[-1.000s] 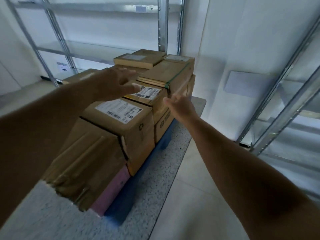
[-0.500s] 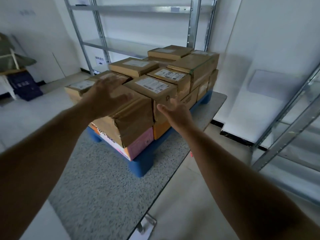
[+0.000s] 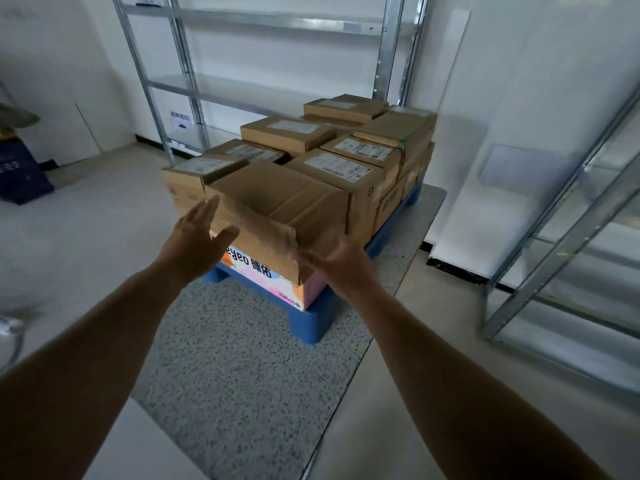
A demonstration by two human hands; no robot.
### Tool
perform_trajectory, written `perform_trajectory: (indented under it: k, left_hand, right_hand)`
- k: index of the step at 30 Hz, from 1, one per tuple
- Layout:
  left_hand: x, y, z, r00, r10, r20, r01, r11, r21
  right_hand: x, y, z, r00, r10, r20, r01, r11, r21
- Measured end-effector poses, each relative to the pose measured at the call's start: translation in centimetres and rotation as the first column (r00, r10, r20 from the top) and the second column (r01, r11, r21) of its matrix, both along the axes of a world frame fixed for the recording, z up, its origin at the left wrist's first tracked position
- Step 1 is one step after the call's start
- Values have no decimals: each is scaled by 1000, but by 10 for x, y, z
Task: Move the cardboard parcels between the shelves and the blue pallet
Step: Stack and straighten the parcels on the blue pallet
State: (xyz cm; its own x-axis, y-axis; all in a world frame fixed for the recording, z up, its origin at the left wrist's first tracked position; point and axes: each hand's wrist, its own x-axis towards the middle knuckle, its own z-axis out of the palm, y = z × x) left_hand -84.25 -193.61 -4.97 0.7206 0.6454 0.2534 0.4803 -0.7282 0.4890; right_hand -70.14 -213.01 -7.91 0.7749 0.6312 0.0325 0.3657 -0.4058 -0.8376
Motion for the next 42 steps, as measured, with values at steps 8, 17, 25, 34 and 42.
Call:
perform_trajectory:
  k: [8,17,25,34,42]
  left_hand:
    - [-3,47,-3,990,-135,40,126,975,185]
    - [15,77,6,951,-295,-98,310,877,368]
    - [22,80,-1,945,-323,-55,323,894,309]
    - [23,76,1,951,-305,-47,306,912,273]
    - [16,72,5,949,-294,-112,313,918,245]
  right_hand:
    - [-42,22,-19,984,-126,125,140,984,-111]
    - [-57,44,-32,946,-302,119,320,928,-190]
    - [-49,51,-40,906,-385,178,413,897,-157]
    - [-53,53,-39,914,-383,131,399,908,-125]
    - [-57,48,-32,919,-346,189,373,918,-133]
